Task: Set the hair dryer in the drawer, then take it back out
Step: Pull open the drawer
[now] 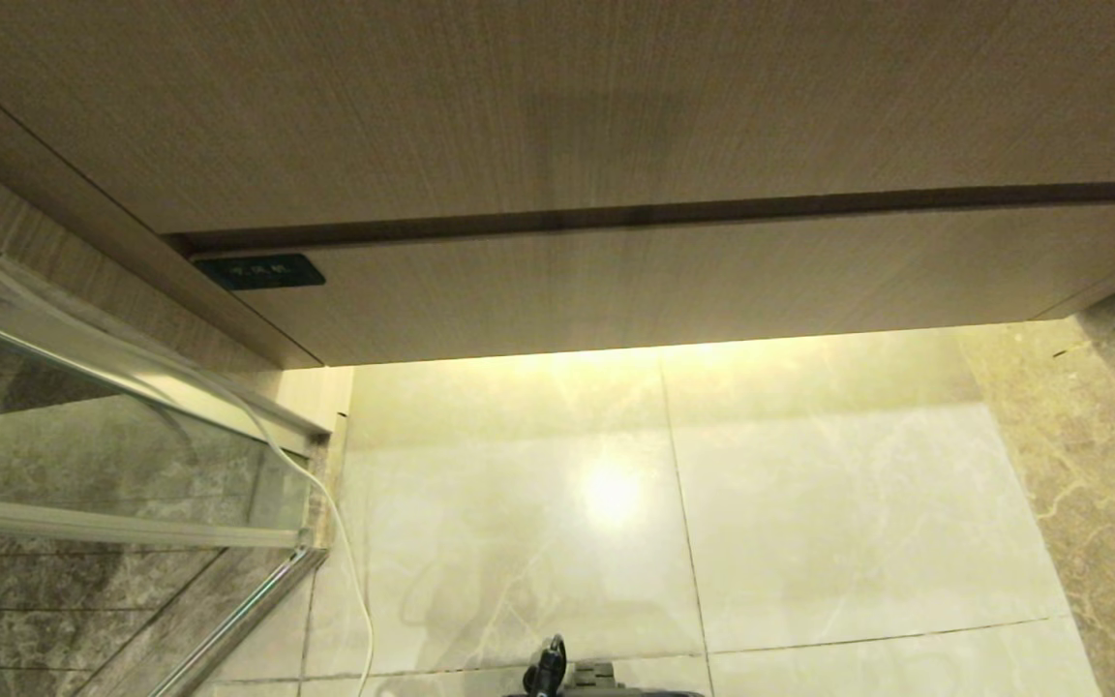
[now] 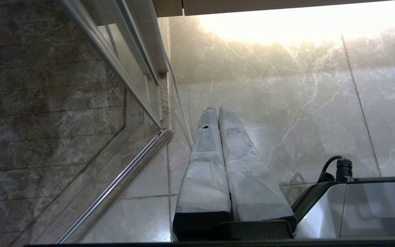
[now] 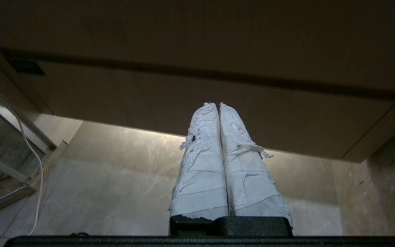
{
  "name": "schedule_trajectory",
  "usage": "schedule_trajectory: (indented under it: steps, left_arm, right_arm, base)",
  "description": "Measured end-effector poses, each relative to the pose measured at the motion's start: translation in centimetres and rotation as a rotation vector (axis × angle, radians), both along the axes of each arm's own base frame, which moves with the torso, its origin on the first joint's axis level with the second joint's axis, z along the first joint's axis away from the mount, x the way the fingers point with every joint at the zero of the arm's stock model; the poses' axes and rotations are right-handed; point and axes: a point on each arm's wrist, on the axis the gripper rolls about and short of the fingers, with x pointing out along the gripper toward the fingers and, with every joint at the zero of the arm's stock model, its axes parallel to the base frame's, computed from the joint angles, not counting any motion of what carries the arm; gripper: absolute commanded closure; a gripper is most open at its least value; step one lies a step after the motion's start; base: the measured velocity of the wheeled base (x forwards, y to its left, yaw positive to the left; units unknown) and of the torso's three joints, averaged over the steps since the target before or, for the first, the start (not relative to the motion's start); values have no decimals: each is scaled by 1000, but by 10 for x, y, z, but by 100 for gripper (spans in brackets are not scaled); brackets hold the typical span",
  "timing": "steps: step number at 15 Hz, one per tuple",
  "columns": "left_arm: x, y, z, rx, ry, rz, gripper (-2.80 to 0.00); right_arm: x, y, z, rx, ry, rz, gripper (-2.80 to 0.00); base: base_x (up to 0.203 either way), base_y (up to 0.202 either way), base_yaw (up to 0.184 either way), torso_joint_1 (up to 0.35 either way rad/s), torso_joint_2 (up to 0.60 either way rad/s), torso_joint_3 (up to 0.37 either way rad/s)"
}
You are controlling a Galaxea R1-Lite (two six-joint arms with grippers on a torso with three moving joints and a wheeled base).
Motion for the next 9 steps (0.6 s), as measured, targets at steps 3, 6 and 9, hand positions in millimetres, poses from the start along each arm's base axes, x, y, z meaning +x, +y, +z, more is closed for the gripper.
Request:
schedule_trajectory:
  steps: [3, 6, 9]
  left_arm:
    - [0, 0, 0, 0, 0, 0, 0]
    - [0, 0, 0, 0, 0, 0, 0]
    - [0, 0, 0, 0, 0, 0, 0]
  right_arm:
    - [-12, -5, 79, -90, 84, 104, 0]
    - [26, -2, 92, -392, 420, 279, 0]
    - [67, 9, 85, -622, 686, 413, -280]
  base:
    - [0, 0, 0, 0, 0, 0]
    - [0, 0, 0, 0, 0, 0]
    - [0, 0, 0, 0, 0, 0]
